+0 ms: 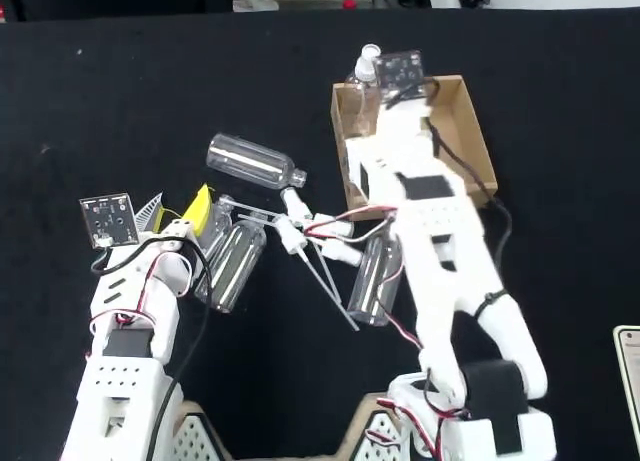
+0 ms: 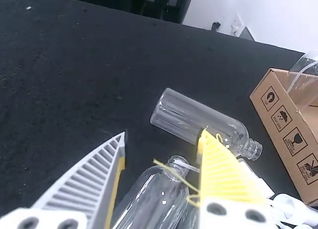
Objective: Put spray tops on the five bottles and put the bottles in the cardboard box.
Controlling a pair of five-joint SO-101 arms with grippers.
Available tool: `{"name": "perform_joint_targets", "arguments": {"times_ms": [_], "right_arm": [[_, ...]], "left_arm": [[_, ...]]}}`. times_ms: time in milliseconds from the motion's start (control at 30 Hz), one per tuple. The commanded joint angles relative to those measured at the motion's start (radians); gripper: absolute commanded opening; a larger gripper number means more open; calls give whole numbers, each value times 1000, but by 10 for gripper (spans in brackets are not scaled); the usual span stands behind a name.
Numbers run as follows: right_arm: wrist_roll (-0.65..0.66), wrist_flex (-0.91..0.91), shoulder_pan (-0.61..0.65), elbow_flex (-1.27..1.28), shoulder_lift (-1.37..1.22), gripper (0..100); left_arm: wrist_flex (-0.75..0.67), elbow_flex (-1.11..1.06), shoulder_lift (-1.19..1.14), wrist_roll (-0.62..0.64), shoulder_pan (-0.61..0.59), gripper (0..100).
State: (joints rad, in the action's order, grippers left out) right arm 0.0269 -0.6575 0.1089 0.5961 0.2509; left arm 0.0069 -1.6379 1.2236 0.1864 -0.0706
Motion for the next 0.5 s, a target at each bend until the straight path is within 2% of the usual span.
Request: {"name": "perform_joint_targets", "arguments": {"times_ms": [0,100,267,467], "right_arm": [[-17,-354,-28,-108,56,371],[-17,-494,-23,-119,50,349],[-17,-578,-21,-102,53,248],[-81,-615,-17,-45,50,339]], "left_arm": [[-21,10,8,-12,5,230],[-21,10,8,-12,10,230],[-21,8,8,-12,7,230],[-21,8,8,-12,7,230]]}}
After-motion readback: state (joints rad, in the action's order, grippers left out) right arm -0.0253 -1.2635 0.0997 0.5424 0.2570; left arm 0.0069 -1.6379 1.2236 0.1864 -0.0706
